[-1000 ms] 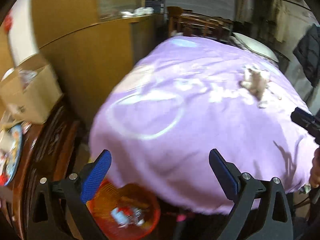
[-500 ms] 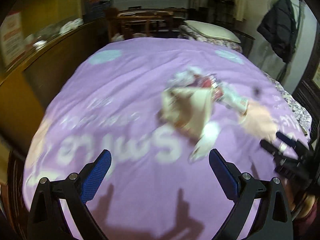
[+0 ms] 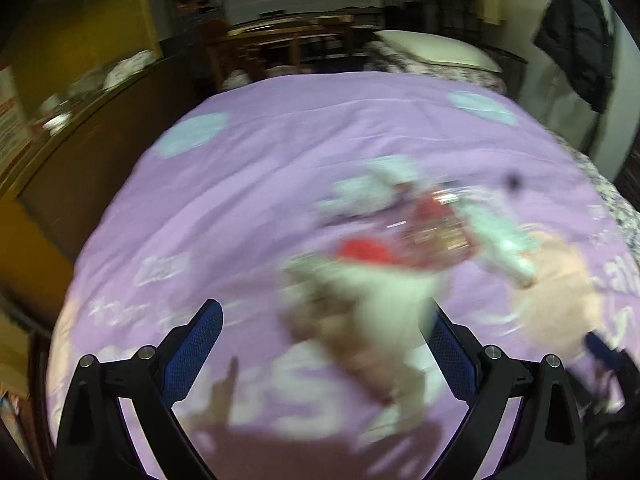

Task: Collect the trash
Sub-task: 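Return to the bed and grasp the white paper cup with the left tool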

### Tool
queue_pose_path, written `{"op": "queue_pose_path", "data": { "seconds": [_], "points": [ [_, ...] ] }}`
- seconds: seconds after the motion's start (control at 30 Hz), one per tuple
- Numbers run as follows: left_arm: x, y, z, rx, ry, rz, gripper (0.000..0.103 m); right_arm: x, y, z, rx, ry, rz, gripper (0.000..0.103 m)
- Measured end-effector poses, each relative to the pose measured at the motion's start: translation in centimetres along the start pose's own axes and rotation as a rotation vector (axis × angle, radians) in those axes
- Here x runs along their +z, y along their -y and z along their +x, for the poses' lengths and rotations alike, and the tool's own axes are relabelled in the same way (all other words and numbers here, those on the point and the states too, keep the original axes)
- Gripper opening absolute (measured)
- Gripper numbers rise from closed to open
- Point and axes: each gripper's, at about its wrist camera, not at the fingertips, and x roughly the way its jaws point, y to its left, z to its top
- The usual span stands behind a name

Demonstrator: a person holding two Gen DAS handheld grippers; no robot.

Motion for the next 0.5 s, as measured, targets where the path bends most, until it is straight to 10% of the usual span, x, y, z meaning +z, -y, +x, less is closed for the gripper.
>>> {"op": "queue_pose_path", "data": {
  "seconds": [0.23,0.5],
  "points": [
    [-6.4,-11.4,-3.0,0.075,-0.067,-0.189,0.096,-0.1,0.0,-0.4,0.012,0.016,0.003,0.086],
    [-6.0,-8.4,-4.4,-0.014,0.001,-0.115,0.097,-0.4,-1.2,-0.5,-0.016,0.014,-0.058,0.086]
  ]
}}
